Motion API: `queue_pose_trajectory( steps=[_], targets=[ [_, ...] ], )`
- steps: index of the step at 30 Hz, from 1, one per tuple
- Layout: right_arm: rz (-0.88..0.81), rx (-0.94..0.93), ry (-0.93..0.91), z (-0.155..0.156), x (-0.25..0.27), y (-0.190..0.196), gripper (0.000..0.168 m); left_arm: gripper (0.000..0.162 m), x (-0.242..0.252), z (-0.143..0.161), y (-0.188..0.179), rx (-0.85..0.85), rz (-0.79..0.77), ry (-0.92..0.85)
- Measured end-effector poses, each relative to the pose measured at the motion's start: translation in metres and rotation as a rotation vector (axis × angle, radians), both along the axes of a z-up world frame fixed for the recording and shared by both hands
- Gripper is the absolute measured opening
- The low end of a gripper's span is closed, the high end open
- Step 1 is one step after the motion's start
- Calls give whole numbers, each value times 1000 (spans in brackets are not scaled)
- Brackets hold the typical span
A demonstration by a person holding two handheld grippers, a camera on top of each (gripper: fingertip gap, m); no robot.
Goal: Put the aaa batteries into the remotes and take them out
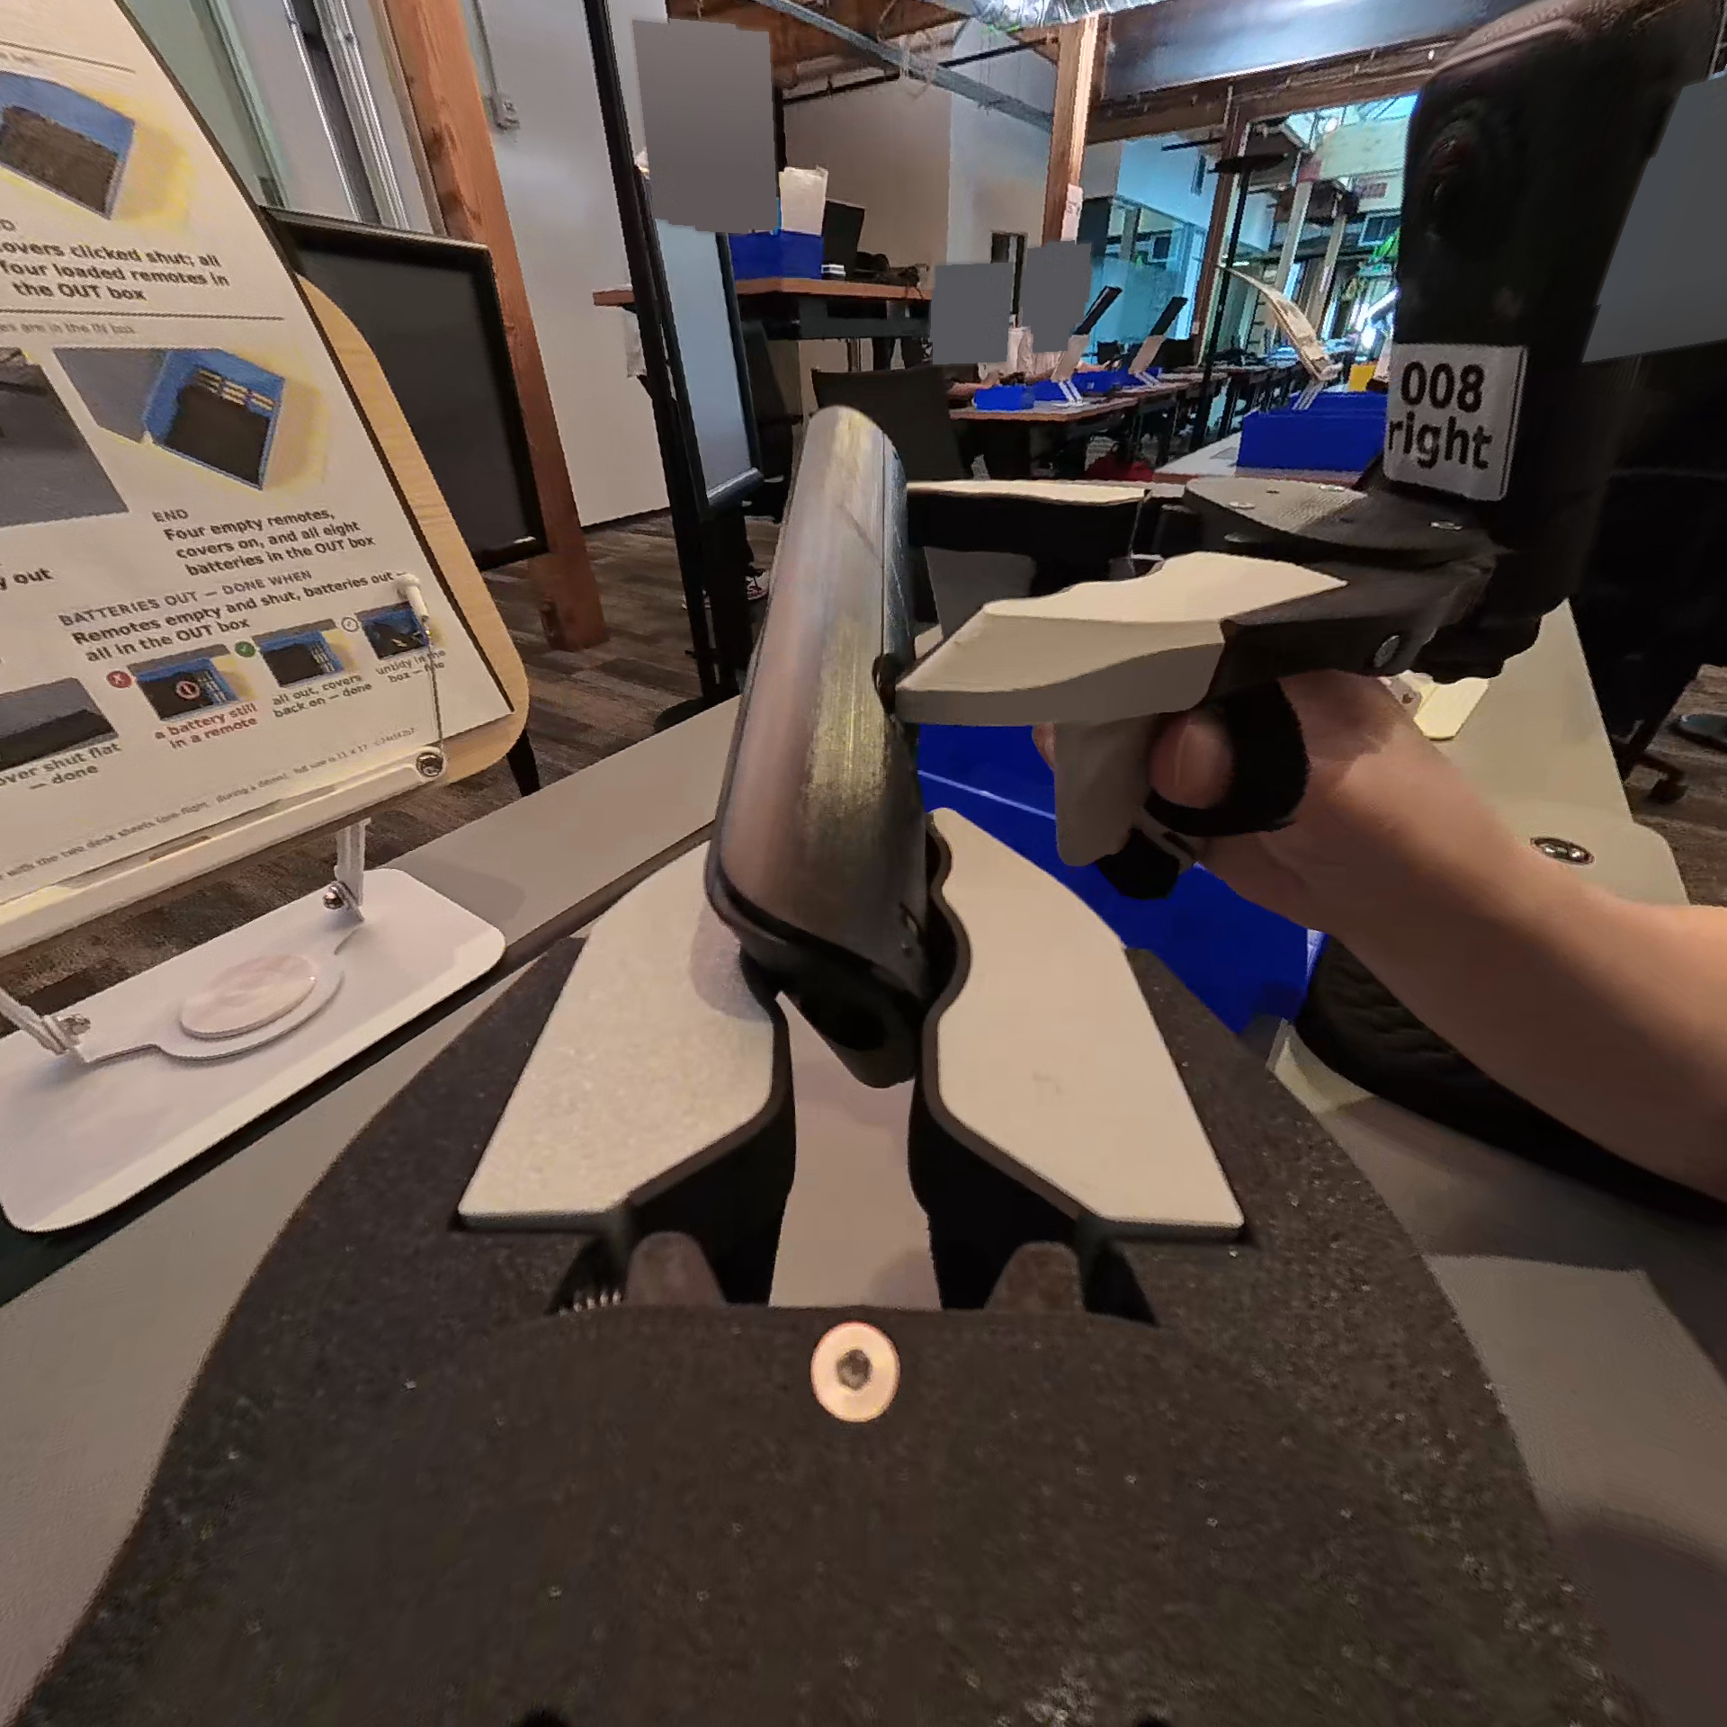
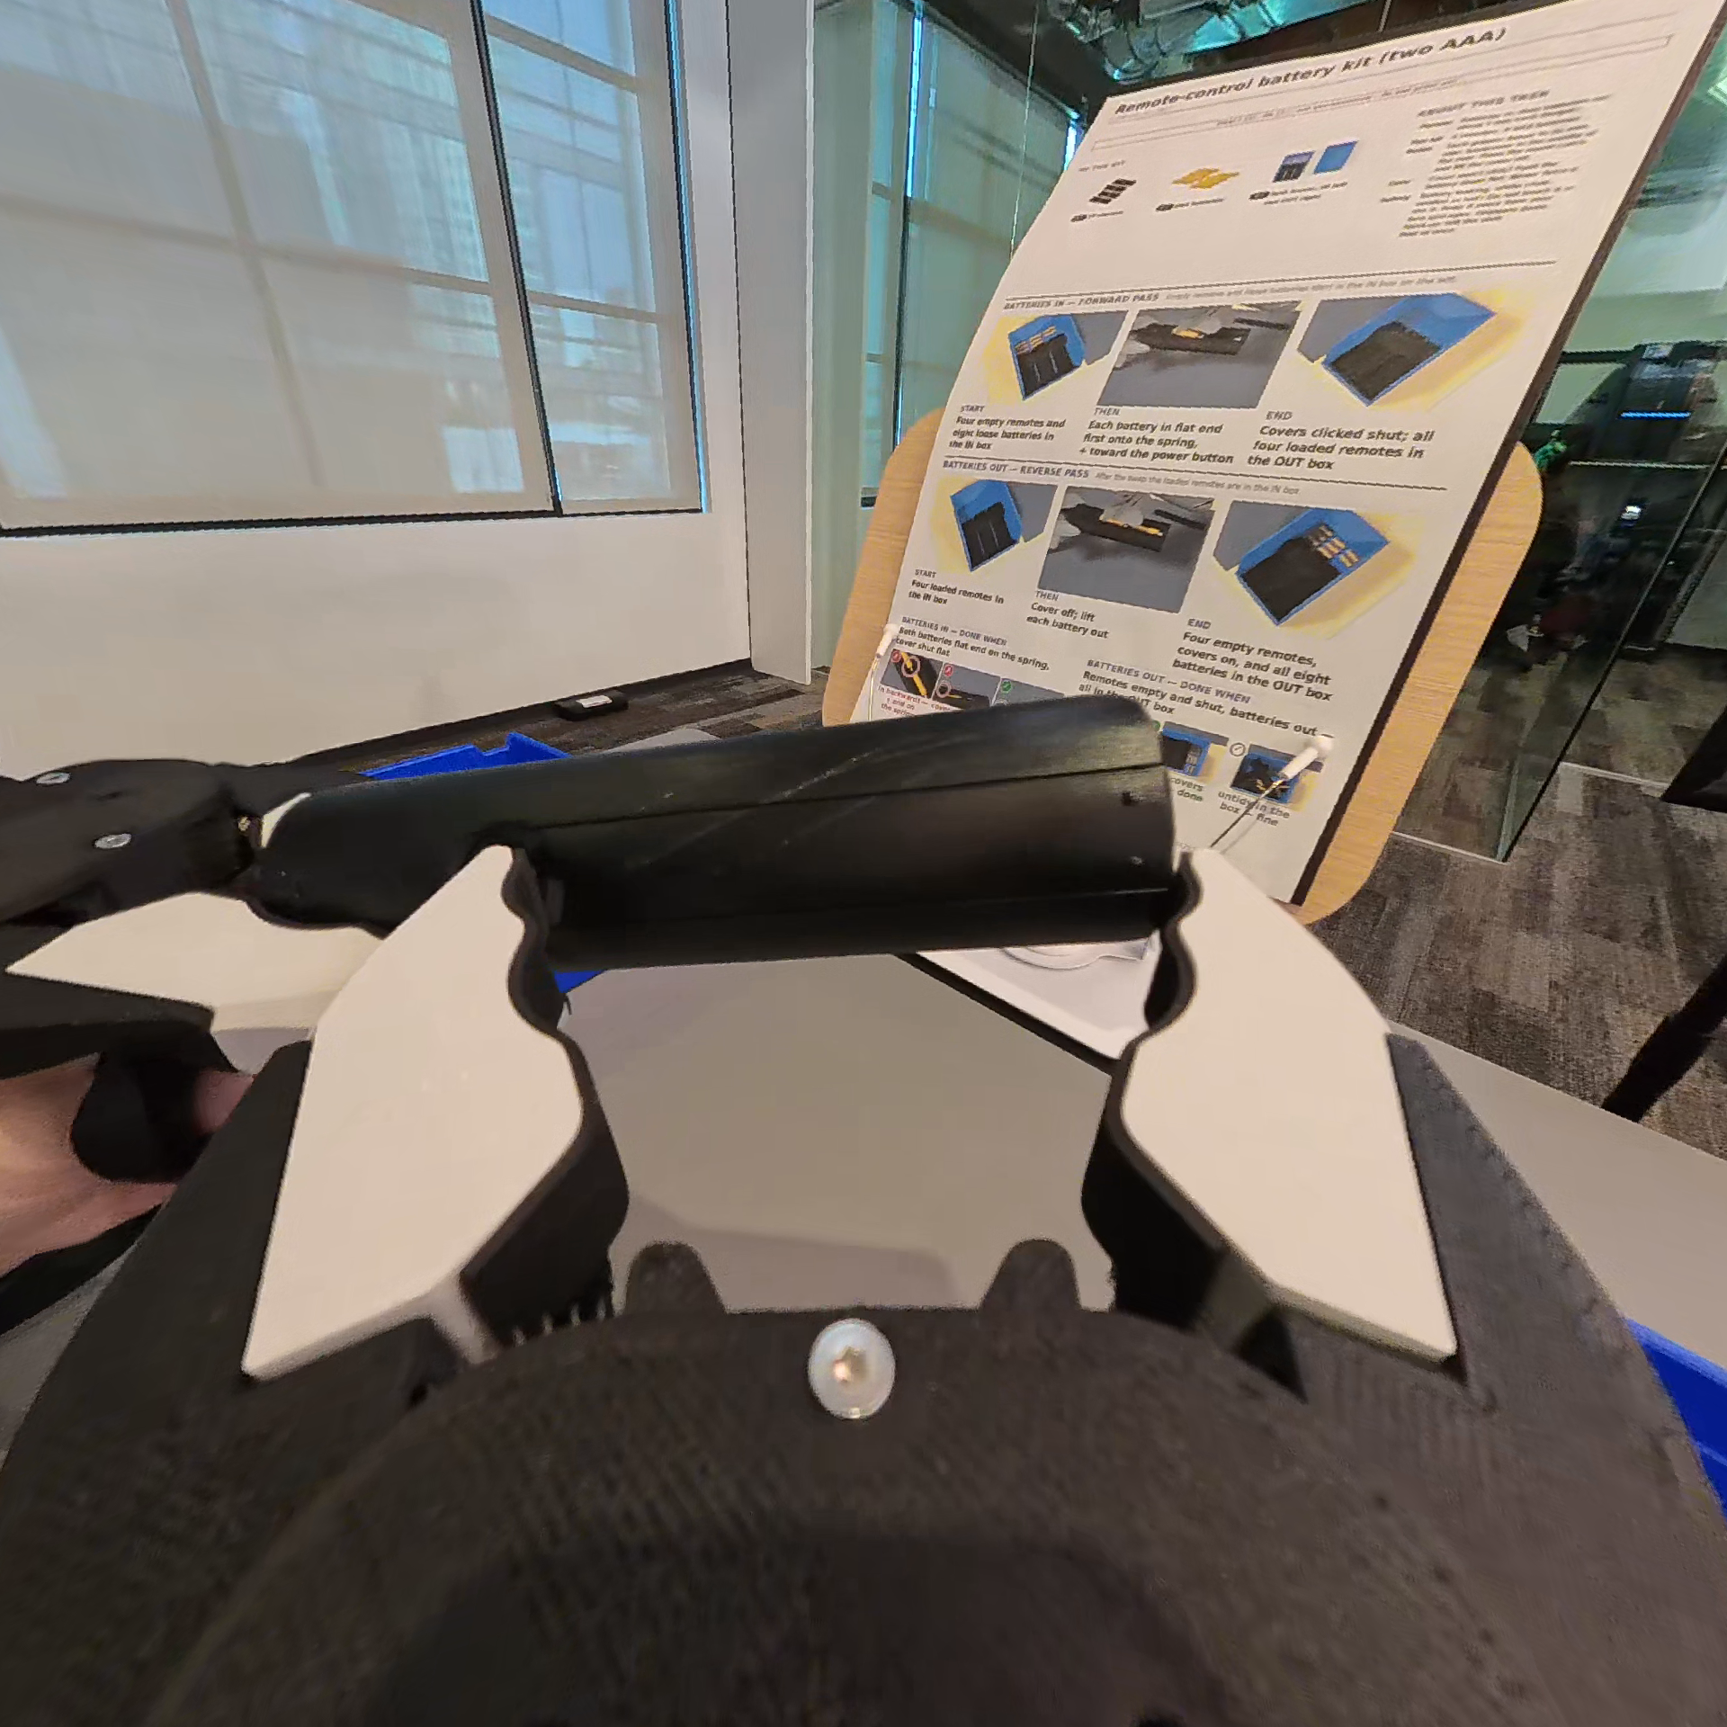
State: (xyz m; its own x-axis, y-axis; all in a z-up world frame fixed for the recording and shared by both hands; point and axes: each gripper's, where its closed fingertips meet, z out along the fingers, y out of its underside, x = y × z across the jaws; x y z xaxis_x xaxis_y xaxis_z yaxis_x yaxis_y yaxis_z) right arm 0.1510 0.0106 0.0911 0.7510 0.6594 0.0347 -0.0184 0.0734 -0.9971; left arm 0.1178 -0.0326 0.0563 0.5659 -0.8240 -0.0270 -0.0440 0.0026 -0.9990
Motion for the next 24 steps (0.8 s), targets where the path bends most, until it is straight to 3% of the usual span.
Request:
queue_pose_trajectory(
  steps=[7, 14, 19, 24],
  targets=[
    [40, 32, 73, 7, -3, -6, 128, 24, 1, 7, -6, 106, 56, -32],
    [61, 96, 94, 11, -7, -6, 132, 24, 1, 8, -6, 109, 66, -41],
    [110, 213, 46, 18, -8, -10, 129, 24, -1, 14, -8, 106, 57, -89],
    [169, 190, 84, 19, -11, -12, 126, 23, -1, 21, -13, 129, 44, -136]
  ],
)
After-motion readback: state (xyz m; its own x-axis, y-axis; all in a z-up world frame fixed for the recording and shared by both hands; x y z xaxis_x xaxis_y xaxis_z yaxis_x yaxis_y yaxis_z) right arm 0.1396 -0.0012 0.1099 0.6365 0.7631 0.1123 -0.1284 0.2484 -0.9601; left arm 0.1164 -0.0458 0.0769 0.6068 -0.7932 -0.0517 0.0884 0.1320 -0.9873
